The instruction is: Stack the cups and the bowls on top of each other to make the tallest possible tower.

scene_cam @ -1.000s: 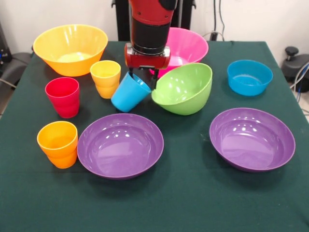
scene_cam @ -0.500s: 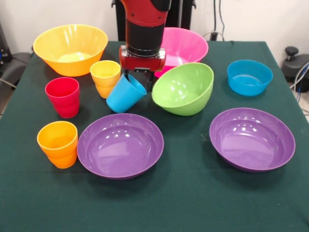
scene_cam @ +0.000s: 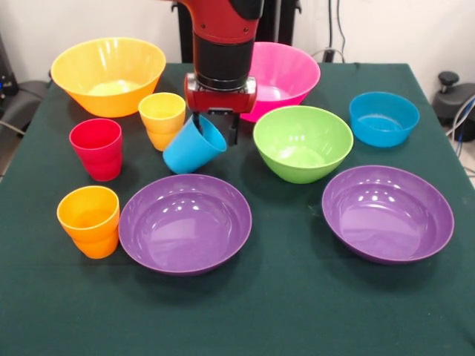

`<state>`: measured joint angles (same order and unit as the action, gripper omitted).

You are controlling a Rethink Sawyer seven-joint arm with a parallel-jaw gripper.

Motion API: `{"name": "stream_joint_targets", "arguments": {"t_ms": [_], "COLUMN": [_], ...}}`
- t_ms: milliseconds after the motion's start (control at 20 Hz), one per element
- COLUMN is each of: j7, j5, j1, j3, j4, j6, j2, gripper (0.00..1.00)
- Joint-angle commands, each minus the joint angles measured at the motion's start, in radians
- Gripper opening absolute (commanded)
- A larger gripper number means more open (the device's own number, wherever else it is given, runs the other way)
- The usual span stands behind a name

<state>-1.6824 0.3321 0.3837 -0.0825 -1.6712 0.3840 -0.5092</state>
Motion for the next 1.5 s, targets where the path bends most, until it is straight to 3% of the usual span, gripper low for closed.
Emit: {"name": "stream_joint_targets", "arguments": {"t_ms": [50, 500, 950, 1500], "j7": [0.109, 0.120, 0.163, 0.103], "j5": [0.047, 0.101, 0.169, 0.268], "j1": [0.003, 0.005, 0.034, 0.034], "j3": [-0.112, -0.100, -0.103, -0.057], "j4": [0.113, 0.105, 0.172, 0.152], "j6": [0.135, 0.095, 0.097, 0.028], "j2": [0.009, 0.004, 0.034, 0.087], "gripper": [1.00, 1.00, 1.00, 1.00]}}
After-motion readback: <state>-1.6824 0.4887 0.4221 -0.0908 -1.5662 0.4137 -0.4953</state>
